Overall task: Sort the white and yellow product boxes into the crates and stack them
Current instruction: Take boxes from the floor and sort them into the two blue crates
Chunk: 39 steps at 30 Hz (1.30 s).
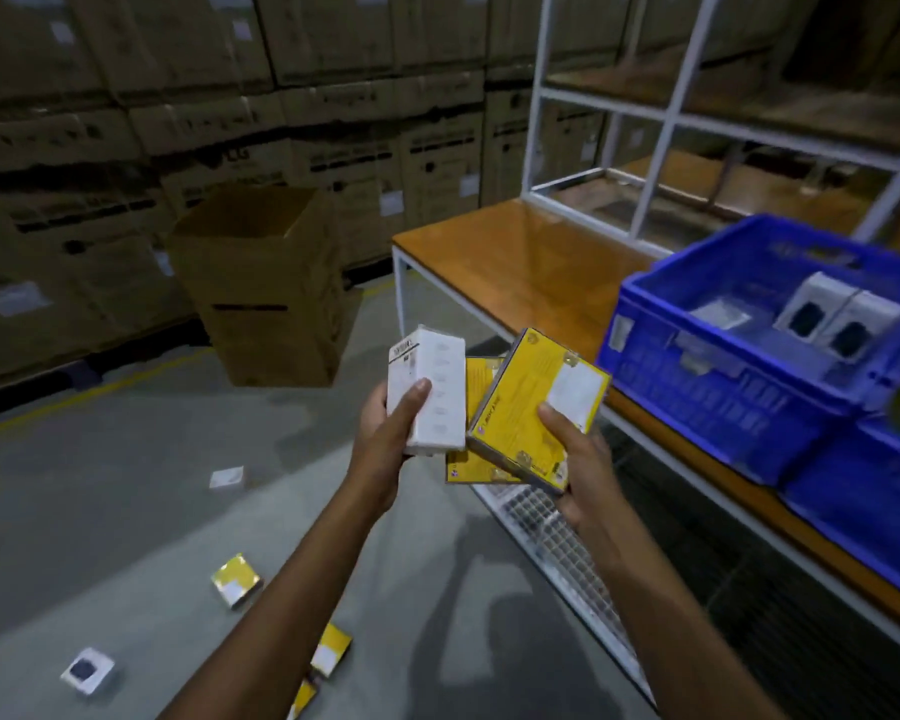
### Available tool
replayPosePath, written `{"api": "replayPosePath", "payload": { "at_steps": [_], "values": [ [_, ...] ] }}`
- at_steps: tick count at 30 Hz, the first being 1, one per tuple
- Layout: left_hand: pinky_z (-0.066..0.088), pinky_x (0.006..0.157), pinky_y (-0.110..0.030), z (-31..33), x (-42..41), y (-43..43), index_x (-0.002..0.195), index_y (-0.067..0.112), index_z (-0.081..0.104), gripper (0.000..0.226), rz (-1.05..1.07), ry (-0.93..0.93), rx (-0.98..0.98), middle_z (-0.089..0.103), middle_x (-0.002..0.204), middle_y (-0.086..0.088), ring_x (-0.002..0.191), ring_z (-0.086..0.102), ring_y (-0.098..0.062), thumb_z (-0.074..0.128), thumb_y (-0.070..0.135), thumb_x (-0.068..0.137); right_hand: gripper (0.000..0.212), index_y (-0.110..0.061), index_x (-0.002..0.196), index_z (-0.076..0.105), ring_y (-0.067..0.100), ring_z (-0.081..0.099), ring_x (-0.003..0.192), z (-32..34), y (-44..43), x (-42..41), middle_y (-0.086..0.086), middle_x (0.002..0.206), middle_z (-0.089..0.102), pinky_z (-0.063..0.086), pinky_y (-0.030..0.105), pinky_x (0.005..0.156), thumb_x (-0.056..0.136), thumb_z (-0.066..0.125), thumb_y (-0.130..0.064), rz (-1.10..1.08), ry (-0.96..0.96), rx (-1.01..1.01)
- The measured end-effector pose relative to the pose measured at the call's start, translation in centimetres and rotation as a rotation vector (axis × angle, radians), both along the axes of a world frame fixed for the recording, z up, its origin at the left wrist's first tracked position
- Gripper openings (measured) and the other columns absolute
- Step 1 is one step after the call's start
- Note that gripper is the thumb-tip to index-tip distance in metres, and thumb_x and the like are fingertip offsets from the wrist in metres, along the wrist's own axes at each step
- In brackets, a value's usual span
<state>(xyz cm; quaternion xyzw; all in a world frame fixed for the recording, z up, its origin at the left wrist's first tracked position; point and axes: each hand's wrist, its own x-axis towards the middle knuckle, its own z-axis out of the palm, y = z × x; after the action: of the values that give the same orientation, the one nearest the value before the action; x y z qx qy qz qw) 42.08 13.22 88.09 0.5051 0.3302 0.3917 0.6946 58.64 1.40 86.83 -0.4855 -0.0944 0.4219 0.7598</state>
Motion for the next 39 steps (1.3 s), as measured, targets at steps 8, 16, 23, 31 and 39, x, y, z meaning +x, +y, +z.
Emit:
{"api": "replayPosePath", "payload": {
  "at_steps": [8,16,23,31,39],
  "values": [
    [0.056,0.087,-0.049,0.2,9.3,2.3,0.123,0.023,0.060,0.067,-0.213,0.087,0.310,0.071,0.116,0.000,0.105,0.068,-0.023,0.082,0.048,0.065,0.044,-0.025,0.111,0.062,0.028,0.072,0.097,2.2,-2.0,6.3,0.002,0.102,0.076,0.059,0.048,0.083,0.078,0.078,-0.001,-0.288,-0.376,-0.061],
    [0.058,0.082,-0.035,5.1,18.8,2.7,0.114,0.032,0.062,0.058,-0.485,-0.001,0.432,0.072,0.111,0.006,0.101,0.069,-0.012,0.083,0.043,0.062,0.043,-0.020,0.108,0.065,0.023,0.072,0.092,5.5,-4.0,11.0,0.004,0.104,0.075,0.057,0.038,0.076,0.072,0.084,-0.005,-0.587,-0.435,-0.092],
    [0.059,0.079,-0.033,8.4,28.6,-1.6,0.119,0.020,0.061,0.068,-0.684,-0.005,0.580,0.072,0.110,0.002,0.098,0.070,-0.010,0.090,0.043,0.061,0.038,-0.019,0.112,0.065,0.024,0.072,0.097,7.1,-9.2,14.2,0.005,0.107,0.075,0.060,0.039,0.080,0.079,0.078,-0.004,-0.884,-0.389,-0.050],
    [0.060,0.078,-0.038,8.7,38.4,-4.1,0.120,0.019,0.057,0.066,-0.624,0.058,0.503,0.070,0.111,-0.001,0.095,0.070,-0.015,0.085,0.048,0.067,0.037,-0.021,0.112,0.064,0.024,0.071,0.101,7.8,-14.1,19.3,0.003,0.108,0.074,0.057,0.052,0.091,0.080,0.079,-0.009,-1.016,-0.314,-0.031],
    [0.030,0.110,-0.059,6.9,45.3,-7.2,0.148,0.015,0.033,0.082,-0.410,0.584,0.882,0.030,0.154,-0.016,0.141,0.024,-0.040,0.069,0.052,0.083,0.040,-0.026,0.108,0.068,0.030,0.069,0.107,8.0,-18.7,26.2,0.001,0.112,0.075,0.054,0.060,0.092,0.072,0.086,-0.026,-0.952,-0.200,0.025]
  ]
}}
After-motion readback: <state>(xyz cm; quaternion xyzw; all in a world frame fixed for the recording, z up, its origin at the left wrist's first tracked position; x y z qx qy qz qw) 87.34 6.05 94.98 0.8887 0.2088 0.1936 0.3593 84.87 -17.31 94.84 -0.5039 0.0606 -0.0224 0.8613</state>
